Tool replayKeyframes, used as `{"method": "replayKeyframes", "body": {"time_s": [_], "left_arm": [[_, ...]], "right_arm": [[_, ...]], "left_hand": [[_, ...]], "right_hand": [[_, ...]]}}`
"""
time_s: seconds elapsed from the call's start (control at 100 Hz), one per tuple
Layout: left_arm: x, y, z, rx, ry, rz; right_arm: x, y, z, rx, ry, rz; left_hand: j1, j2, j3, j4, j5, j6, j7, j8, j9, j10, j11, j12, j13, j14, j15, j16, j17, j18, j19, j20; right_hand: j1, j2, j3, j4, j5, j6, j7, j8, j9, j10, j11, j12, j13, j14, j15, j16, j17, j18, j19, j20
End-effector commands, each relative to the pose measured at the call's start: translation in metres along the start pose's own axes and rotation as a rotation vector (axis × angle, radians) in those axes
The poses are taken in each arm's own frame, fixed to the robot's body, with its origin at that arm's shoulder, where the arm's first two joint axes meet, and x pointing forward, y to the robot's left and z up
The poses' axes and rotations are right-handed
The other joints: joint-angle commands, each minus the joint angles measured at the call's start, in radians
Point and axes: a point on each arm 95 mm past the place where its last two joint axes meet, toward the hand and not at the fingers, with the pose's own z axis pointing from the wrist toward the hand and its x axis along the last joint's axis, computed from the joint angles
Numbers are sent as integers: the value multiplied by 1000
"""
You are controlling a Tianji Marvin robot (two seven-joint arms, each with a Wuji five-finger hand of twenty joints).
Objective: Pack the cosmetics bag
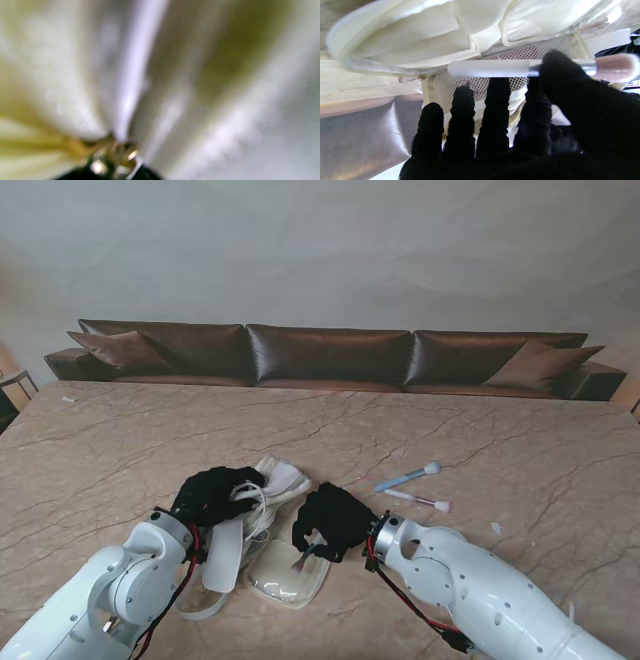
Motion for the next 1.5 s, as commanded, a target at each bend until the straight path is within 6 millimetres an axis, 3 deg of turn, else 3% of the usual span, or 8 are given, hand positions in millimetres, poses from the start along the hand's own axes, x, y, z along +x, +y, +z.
{"method": "replayKeyframes", "body": {"time_s": [0.0,0.78,1.17,1.49], "left_arm": [[7,-2,-1,2,19,-14],[5,-5,-1,0,14,-52],[4,-7,-1,5,5,-56],[6,-5,-3,2,8,-57]], "right_arm": [[4,2,8,-10,16,4],[6,-26,50,-1,137,120],[12,-33,54,-5,172,144],[-1,-44,47,9,121,166]], "left_hand": [[181,177,99,65,102,-159,447,83,-15,-196,26,15,-9,-25,-13,-2,-6,26,-1,22],[189,181,85,69,102,-157,444,89,-15,-193,25,16,-12,-19,-13,1,-9,31,-1,31],[191,182,83,70,102,-156,442,90,-15,-191,23,17,-11,-18,-12,1,-7,35,0,33],[191,182,83,70,102,-155,442,91,-14,-191,24,17,-11,-19,-12,1,-7,36,0,33]], "right_hand": [[5,75,43,53,57,-34,87,-4,-21,1,23,13,-24,16,6,6,-11,-4,-10,13],[15,69,43,44,53,-29,100,-26,-26,5,25,9,-34,15,5,5,-28,-4,-20,17],[19,67,44,39,50,-13,103,-47,-28,6,28,6,-45,15,9,5,-42,-10,-12,28],[43,93,12,22,28,-8,109,-75,-49,8,26,2,-66,11,8,2,-53,-14,-19,26]]}}
